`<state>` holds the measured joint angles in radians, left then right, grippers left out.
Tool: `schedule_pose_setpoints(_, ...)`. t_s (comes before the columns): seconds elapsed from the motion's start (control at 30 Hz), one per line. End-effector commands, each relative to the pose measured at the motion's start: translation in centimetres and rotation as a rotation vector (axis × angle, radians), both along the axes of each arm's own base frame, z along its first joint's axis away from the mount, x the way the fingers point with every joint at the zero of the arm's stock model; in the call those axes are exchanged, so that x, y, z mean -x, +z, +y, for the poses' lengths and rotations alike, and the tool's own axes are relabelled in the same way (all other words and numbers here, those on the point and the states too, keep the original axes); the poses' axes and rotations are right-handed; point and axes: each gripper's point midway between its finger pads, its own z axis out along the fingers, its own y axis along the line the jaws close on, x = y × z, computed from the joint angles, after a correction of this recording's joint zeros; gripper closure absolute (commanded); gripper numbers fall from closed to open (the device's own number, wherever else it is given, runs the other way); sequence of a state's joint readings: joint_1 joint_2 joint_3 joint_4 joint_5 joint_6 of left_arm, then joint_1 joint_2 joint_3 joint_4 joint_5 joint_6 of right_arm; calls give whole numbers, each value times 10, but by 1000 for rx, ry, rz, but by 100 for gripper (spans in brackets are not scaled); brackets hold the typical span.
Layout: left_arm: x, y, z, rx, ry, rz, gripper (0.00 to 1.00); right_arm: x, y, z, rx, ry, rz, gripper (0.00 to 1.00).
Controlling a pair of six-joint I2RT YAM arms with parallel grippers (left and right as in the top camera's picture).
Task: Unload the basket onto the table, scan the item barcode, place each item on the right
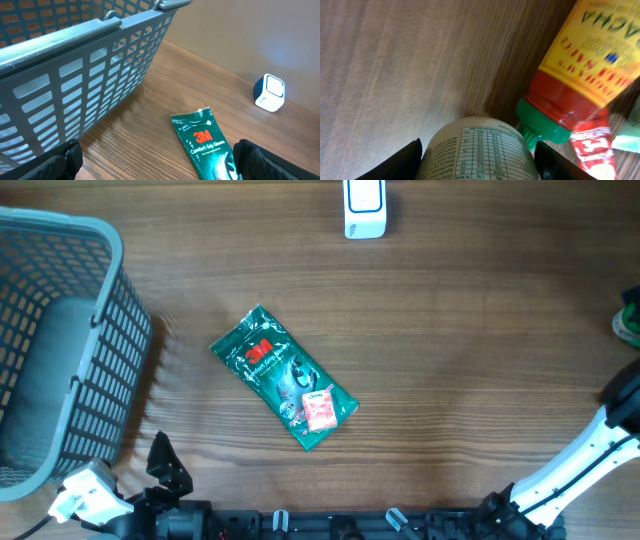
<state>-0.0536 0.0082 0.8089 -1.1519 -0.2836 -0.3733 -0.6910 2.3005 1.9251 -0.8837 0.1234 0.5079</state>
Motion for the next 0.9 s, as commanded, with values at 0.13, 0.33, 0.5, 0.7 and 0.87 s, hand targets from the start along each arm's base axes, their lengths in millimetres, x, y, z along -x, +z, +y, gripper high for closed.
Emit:
schedule_pose_setpoints(0.13,0,1,0,3,2,-8,0,2,-17,4,-49,13,11,18)
schedule_pose_setpoints(0.33,0,1,0,3,2,-8,0,-6,34,32,-168,25,-75,0)
schedule_pose_setpoints(0.5,0,1,0,3,2,-8,0,-15,183,78,-38,56,-290,0)
schedule_pose_setpoints(0.7,0,1,0,3,2,-8,0,-13,220,320,-285,557,-207,0)
schedule_pose_setpoints(0.87,0,1,0,3,2,-8,0,46,174,481,-356,997,84,2)
